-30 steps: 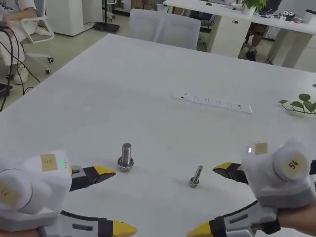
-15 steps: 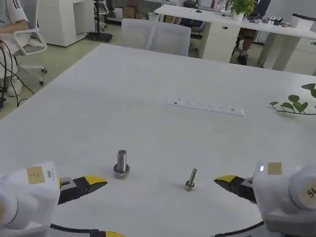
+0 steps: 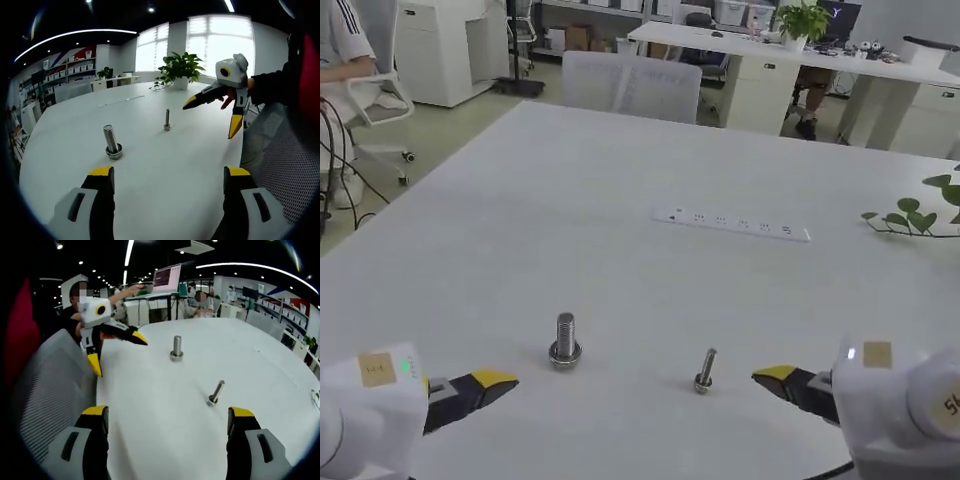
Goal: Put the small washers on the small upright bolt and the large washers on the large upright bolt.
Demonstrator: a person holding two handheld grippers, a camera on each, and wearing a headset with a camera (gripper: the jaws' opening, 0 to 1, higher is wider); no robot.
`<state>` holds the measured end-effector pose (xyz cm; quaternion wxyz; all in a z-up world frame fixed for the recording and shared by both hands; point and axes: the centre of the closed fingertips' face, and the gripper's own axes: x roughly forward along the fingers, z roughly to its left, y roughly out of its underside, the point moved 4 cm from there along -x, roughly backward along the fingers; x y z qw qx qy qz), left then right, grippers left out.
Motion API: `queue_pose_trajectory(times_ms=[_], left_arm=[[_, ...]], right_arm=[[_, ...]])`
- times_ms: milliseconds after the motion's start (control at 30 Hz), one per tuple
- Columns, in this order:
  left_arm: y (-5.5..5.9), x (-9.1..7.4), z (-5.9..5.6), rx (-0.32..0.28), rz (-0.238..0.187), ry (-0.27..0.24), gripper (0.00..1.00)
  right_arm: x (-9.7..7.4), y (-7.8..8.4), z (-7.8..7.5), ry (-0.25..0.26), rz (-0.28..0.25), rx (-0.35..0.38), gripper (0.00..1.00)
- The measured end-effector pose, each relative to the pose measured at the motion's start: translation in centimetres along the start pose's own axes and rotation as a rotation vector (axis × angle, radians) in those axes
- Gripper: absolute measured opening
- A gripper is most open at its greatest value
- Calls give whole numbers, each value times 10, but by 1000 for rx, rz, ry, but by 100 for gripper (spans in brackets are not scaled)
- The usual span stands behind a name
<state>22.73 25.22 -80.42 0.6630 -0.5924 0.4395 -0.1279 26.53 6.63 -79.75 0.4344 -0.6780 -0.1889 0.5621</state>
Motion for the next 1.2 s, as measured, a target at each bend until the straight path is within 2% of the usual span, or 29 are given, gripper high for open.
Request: queue_pose_trajectory(times_ms=[100, 400, 967, 1033, 1200], left_arm=[[-1, 0, 1, -11, -6, -3, 100], [5, -1, 1, -22, 18, 6, 100], [6, 0, 1, -24, 21, 16, 100], [6, 1, 1, -23, 23, 17, 100], [7, 2, 1, -23, 32, 23, 99]], right_arm=[[1, 1, 1, -1, 2, -1, 100], [0, 4, 4, 5, -5, 36, 100], [-1, 24, 4, 1, -45, 75, 100], [-1, 26, 3, 2, -32, 78, 100], [-1, 23, 3, 4, -50, 84, 100]])
